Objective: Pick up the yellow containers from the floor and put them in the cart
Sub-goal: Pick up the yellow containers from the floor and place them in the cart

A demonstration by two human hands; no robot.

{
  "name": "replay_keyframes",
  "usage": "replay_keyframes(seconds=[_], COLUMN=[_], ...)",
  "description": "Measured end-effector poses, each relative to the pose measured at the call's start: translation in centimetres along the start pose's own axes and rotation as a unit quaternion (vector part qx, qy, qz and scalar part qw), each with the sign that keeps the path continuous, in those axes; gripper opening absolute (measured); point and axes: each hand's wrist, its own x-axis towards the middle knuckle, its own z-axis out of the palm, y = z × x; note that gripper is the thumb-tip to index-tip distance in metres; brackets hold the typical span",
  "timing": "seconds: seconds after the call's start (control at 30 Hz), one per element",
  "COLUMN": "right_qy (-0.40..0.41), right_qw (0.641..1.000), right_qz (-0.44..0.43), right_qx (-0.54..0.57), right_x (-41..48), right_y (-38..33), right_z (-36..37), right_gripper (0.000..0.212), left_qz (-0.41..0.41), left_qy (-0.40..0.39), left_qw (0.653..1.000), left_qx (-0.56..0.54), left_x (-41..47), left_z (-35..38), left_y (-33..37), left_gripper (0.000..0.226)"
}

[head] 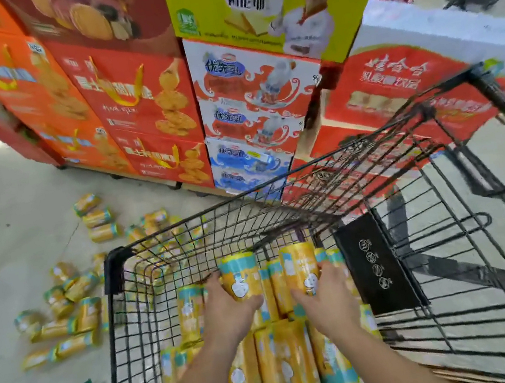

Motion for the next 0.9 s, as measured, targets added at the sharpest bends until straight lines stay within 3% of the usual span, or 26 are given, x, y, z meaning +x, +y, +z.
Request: replay_keyframes(seconds=[0.33, 0.5, 0.6, 0.73, 0.9], right_qy=[-0.056, -0.078, -0.093, -0.122, -0.085], right_qw=[0.991, 0.981, 0.971, 0.974, 0.979], right_qz=[-0.03, -0.054, -0.063, -0.058, -0.095], right_qx=[-0.121, -0.17, -0.21, -0.183, -0.156], right_x=[7.1, 8.2, 8.5, 8.4, 7.2], right_y=[2.8, 3.2, 3.8, 4.7, 1.4], right_z=[4.6, 6.0, 5.6, 4.1, 0.8], right_gripper=[0.063, 0.071, 0.067, 0.064, 0.061], left_qz=[-0.033, -0.065, -0.06, -0.049, -0.028], left_qy=[0.002, -0.03, -0.029, -0.016, 0.023], left_qw=[0.995, 0.995, 0.994, 0.994, 0.997], left_qx=[0.094, 0.075, 0.084, 0.094, 0.069], left_x=[4.3, 4.7, 4.3, 3.0, 1.1], left_z=[7.7, 10.7, 10.8, 9.4, 5.4], left_y=[-2.6, -3.1, -3.2, -2.6, 0.1], left_gripper=[0.104, 0.106, 0.098, 0.081, 0.07])
